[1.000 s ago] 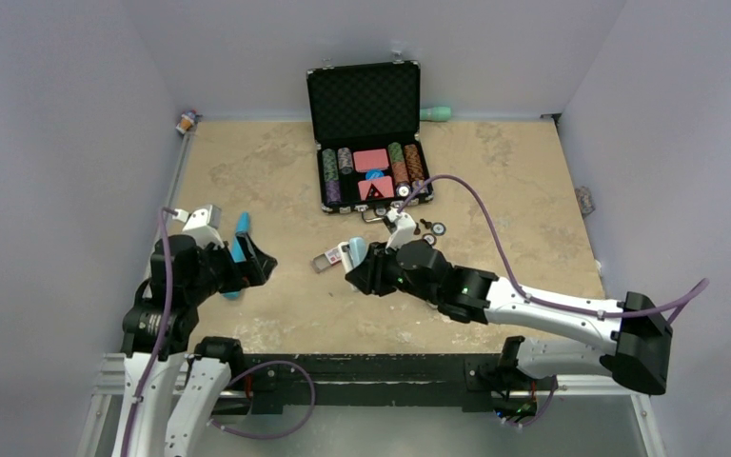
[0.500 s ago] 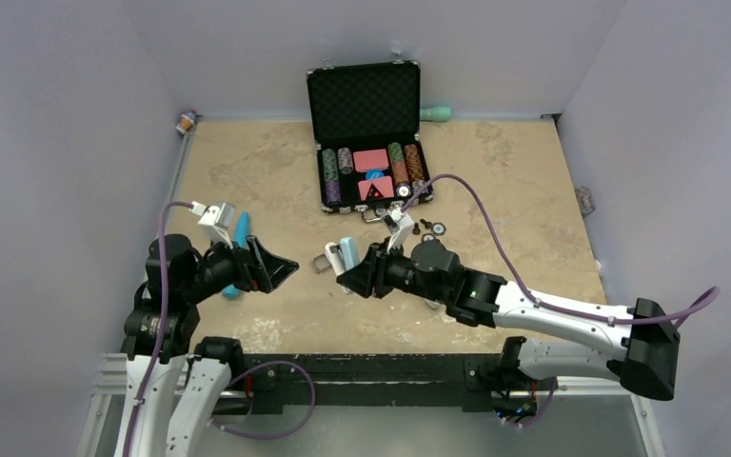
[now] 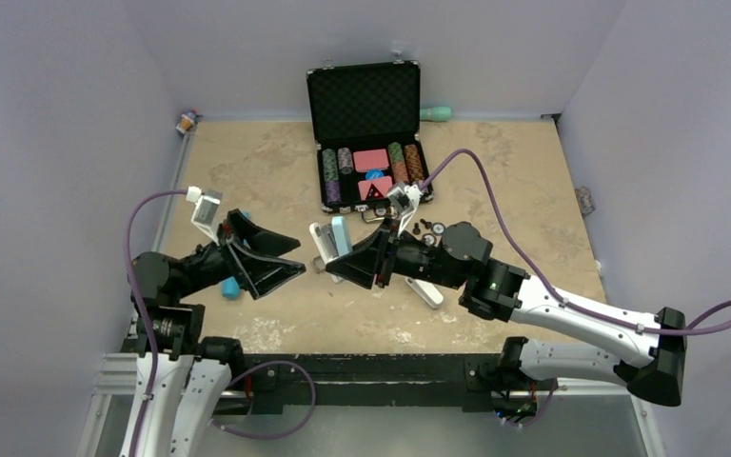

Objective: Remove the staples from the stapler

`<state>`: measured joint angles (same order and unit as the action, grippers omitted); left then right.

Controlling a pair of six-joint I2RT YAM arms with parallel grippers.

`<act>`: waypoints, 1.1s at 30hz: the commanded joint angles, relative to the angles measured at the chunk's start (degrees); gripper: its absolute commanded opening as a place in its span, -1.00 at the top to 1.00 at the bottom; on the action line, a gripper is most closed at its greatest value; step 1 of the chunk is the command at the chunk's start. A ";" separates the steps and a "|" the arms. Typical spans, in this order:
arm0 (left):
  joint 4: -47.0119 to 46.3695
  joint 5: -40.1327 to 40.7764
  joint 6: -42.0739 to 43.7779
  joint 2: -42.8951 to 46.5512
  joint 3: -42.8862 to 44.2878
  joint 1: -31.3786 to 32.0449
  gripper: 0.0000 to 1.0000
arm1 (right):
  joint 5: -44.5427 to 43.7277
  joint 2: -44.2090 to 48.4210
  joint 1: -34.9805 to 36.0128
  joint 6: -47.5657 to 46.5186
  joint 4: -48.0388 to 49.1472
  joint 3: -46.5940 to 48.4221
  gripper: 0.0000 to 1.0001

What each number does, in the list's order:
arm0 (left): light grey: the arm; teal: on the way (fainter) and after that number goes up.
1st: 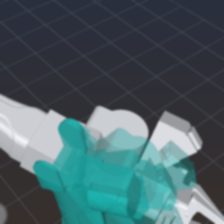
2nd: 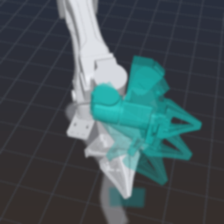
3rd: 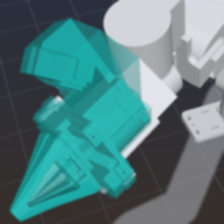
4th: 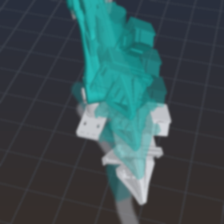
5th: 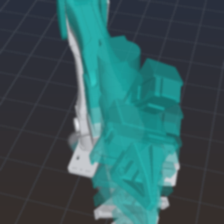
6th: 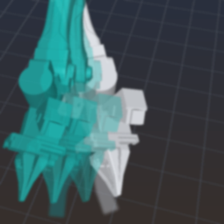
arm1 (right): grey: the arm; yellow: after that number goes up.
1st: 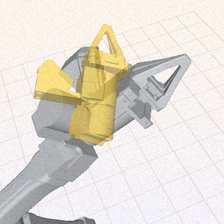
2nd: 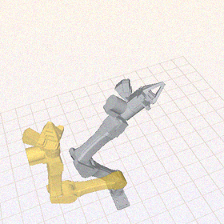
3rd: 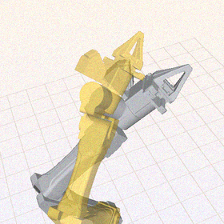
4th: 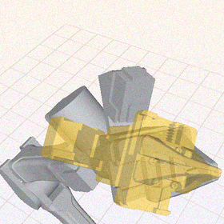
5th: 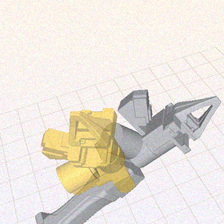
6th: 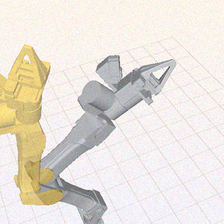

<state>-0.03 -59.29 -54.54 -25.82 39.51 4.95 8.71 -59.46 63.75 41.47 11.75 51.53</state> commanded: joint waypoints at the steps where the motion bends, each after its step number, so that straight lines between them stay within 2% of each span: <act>1: -22.47 -5.49 -10.84 1.64 -0.31 -0.02 -1.00 | 7.43 1.19 0.22 1.54 8.27 3.55 1.00; 7: -31.25 -4.83 -15.74 1.29 -1.32 0.07 -1.00 | 12.25 -1.33 0.38 5.09 13.69 4.23 1.00; 16: -24.20 -1.32 -11.27 2.33 -0.43 0.06 -1.00 | 12.65 -6.01 2.15 7.04 16.64 6.91 1.00; 19: -19.24 0.25 -8.70 2.72 0.22 0.13 -0.99 | 12.60 -7.73 3.13 6.66 16.49 8.84 1.00; 28: -19.37 2.80 -10.63 4.89 0.88 0.07 -0.87 | 12.46 -11.70 3.85 6.34 16.97 11.86 1.00; 33: -14.81 5.86 -9.91 6.78 2.01 0.08 -0.73 | 12.23 -12.52 4.23 6.35 16.99 12.54 1.00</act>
<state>-17.43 -56.95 -65.19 -20.58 39.05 4.95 20.53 -72.38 67.42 47.64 24.91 60.86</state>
